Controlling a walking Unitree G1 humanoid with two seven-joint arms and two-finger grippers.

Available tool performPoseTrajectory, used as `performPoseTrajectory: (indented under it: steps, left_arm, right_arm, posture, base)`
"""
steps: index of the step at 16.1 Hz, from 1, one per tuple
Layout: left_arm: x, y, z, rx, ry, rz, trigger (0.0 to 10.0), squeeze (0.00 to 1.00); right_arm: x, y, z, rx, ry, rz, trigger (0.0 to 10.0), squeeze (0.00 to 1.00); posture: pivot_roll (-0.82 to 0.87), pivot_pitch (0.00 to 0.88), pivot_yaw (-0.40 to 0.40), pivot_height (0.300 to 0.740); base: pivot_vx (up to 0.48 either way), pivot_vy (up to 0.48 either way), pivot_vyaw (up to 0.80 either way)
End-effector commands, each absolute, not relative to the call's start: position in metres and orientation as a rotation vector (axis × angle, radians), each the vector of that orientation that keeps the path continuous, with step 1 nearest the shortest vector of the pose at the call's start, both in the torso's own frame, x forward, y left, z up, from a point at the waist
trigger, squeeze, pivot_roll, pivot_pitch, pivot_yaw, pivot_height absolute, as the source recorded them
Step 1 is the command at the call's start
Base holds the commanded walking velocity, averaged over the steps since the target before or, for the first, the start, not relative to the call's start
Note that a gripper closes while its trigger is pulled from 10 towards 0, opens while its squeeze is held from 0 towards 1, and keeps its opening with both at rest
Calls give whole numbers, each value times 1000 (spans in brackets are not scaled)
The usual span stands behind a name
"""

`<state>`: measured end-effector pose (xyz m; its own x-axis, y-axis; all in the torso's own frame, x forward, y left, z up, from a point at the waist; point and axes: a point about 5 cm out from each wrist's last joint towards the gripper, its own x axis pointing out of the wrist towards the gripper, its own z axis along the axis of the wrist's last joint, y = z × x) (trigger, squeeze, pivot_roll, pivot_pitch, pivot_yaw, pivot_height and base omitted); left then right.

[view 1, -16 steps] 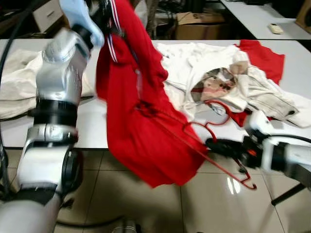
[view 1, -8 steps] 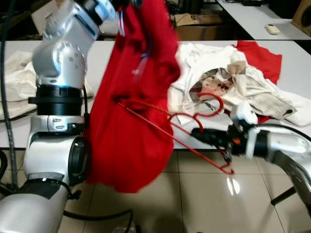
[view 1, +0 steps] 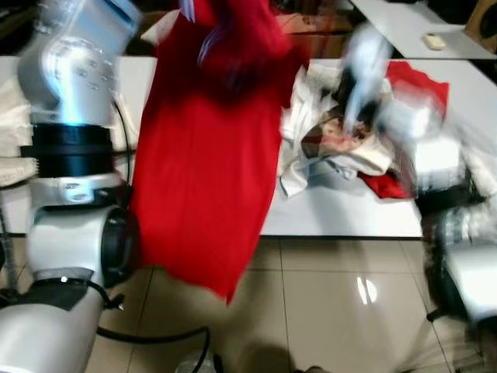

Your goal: Hang hanger

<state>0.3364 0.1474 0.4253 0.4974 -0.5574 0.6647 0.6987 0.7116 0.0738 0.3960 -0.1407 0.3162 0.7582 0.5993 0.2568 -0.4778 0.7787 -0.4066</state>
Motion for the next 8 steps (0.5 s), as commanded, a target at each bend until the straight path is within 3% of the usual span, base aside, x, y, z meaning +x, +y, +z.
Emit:
performPoseTrajectory:
  steps: [1,6,8]
  left_arm:
    - [324,152,444,-213,-811,-765,0,0]
    - [320,165,437,-222,-827,-709,0,0]
    - [333,161,409,-189,-694,-649,0,0]
  right_arm:
    - [395,-152,334,-317,-491,538,10000,0]
    - [395,-146,281,-452,-447,640,10000,0]
    - [385,-143,242,-419,-335,814,10000,0]
  posture:
    - [58,0,-1,740]
    - [46,0,-4,740]
    - [45,0,-4,740]
  base:
    - [0,0,0]
    - [0,0,0]
    - [0,0,0]
